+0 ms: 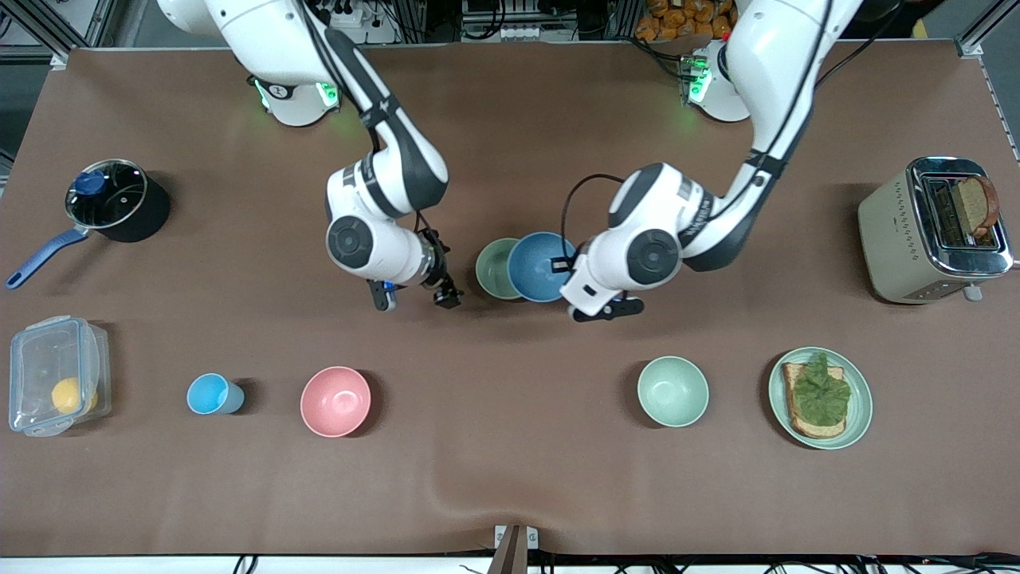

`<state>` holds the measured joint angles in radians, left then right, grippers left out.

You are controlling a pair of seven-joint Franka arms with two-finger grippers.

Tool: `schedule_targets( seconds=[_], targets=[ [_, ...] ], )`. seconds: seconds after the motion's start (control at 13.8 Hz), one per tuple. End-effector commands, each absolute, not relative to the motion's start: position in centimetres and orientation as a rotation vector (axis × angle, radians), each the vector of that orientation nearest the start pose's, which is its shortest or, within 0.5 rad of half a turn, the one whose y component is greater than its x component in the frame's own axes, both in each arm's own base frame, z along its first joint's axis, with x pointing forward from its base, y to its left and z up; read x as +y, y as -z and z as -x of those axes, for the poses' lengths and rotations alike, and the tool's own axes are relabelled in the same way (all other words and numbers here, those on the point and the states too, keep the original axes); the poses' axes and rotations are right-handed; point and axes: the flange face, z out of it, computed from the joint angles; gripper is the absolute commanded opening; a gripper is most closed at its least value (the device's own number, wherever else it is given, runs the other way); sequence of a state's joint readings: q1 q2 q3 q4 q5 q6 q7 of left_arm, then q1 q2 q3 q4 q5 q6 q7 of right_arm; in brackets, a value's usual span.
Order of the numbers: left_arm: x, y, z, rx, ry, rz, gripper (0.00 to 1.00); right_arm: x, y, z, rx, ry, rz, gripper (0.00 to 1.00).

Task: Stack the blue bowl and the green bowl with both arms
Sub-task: 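Set the green bowl down while the left gripper lowers blue into it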

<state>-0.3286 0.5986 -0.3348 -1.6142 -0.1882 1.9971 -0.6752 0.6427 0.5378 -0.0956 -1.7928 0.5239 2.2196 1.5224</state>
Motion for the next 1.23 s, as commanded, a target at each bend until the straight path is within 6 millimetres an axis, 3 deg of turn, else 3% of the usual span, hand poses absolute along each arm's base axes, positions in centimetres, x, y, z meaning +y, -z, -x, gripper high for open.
schedule_targets(
  seconds=[0.0, 0.22, 0.36, 0.58, 0.65, 0.73, 0.8, 1.02, 1.16],
  targets=[
    [-41.9, -27.1, -53.0, -0.282, -0.592, 3.261, 0.0, 36.2, -22.6, -54.3, 1.835, -0.507, 2.321, 1.0],
    [-43.3, -25.8, -52.4, -0.294, -0.576, 3.27, 0.0, 37.1, -21.5, -53.8, 1.837, -0.501, 2.307, 1.0],
    [-43.9, -24.6, -52.2, -0.303, -0.567, 3.271, 0.0, 38.7, -20.2, -52.8, 1.818, -0.465, 2.321, 1.0],
    [-44.7, -24.0, -51.5, -0.287, -0.566, 3.269, 0.0, 38.2, -19.3, -52.4, 1.822, -0.463, 2.335, 1.0],
    [-45.0, -23.9, -51.3, -0.278, -0.568, 3.269, 0.08, 38.3, -19.5, -52.4, 1.818, -0.457, 2.332, 1.0],
    [-45.0, -23.8, -51.3, -0.269, -0.567, 3.269, 0.87, 38.2, -19.5, -52.4, 1.82, -0.455, 2.33, 1.0],
    [-45.0, -23.7, -51.3, -0.26, -0.56, 3.267, 1.0, 38.2, -19.3, -52.4, 1.822, -0.458, 2.332, 1.0],
    [-45.1, -25.2, -51.4, -0.246, -0.529, 3.273, 1.0, 38.2, -19.3, -52.3, 1.822, -0.456, 2.333, 1.0],
    [-44.6, -27.5, -52.1, -0.247, -0.477, 3.292, 1.0, 38.2, -19.3, -52.3, 1.822, -0.456, 2.333, 1.0]
  ],
)
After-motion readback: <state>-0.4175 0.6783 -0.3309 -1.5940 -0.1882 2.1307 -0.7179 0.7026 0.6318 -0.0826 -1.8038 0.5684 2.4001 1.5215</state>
